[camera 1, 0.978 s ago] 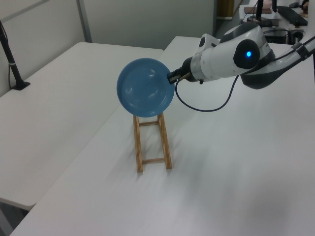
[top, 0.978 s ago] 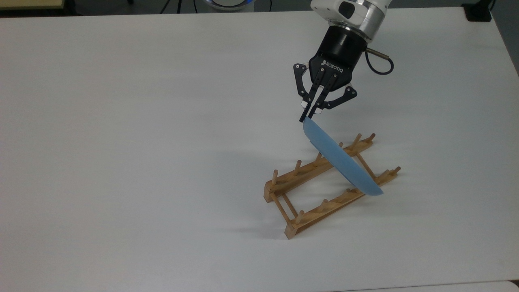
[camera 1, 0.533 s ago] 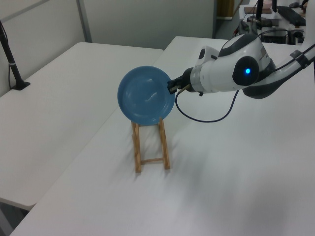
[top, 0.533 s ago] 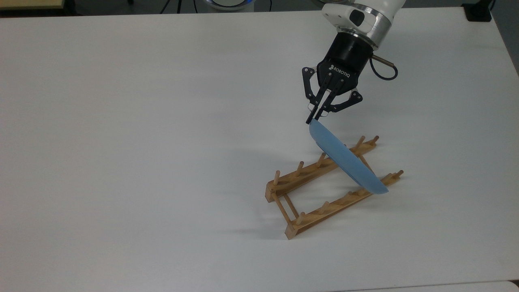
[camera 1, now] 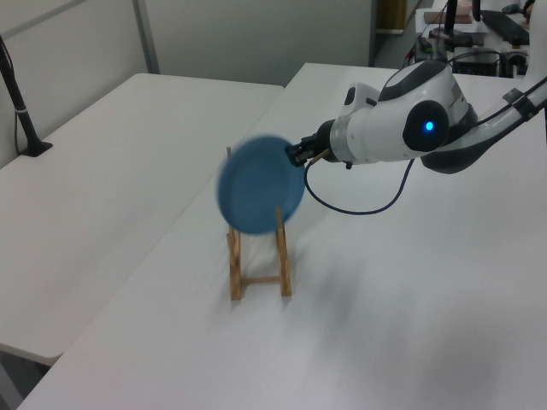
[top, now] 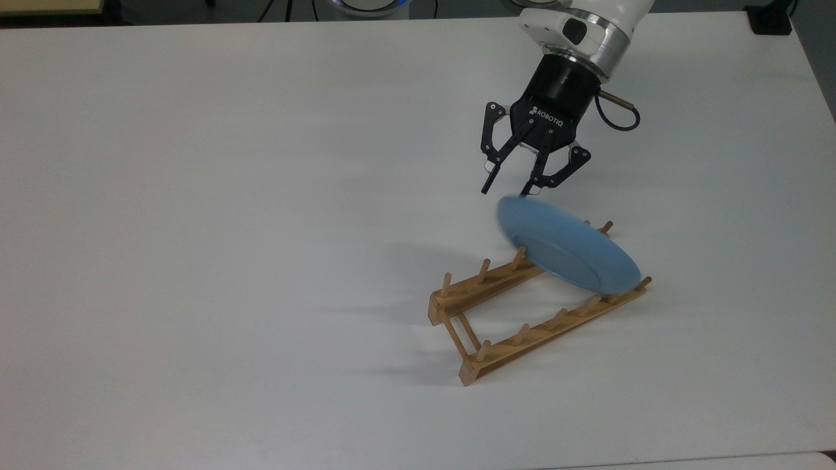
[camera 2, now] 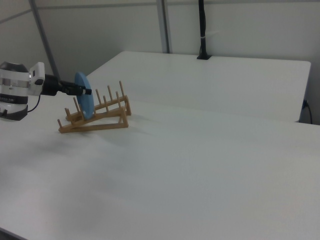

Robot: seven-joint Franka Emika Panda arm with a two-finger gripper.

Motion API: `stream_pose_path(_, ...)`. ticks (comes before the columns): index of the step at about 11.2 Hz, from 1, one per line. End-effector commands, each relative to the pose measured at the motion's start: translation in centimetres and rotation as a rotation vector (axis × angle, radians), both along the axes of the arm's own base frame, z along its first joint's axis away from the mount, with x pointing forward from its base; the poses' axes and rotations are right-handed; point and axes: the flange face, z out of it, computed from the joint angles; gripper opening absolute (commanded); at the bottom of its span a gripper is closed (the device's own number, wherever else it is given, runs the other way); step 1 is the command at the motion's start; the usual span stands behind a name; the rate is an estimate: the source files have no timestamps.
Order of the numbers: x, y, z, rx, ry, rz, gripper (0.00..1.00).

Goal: Place plate in plate rack
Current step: 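Lower the plate edge between the rack pegs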

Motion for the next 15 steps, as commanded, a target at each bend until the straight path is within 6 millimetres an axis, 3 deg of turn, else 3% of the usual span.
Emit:
stream_pose_path(1,0.1,-0.1,0.0,0.001,-0.016,-0.019,0.45)
stream_pose_path(3,0.0,0.1,-0.1,0.0,-0.014,-0.016,0.46)
stream_pose_path(5,0.0,0.3,-0.5,-0.004,-0.008,-0.014,0.59)
stream_pose_path(8,0.3,0.4,-1.7,0.025,0.016,-0.028,0.56)
stream_pose_path(9,0.3,0.6,-1.3,0.065,0.027,-0.048,0.48)
stream_pose_path(11,0.2,0.8,-1.3,0.091,0.031,-0.062,0.07)
stream_pose_path(12,0.2,0.8,-1.3,0.11,0.02,-0.074,0.0)
stream_pose_path(15,0.2,0.8,-1.2,0.112,0.017,-0.077,0.0)
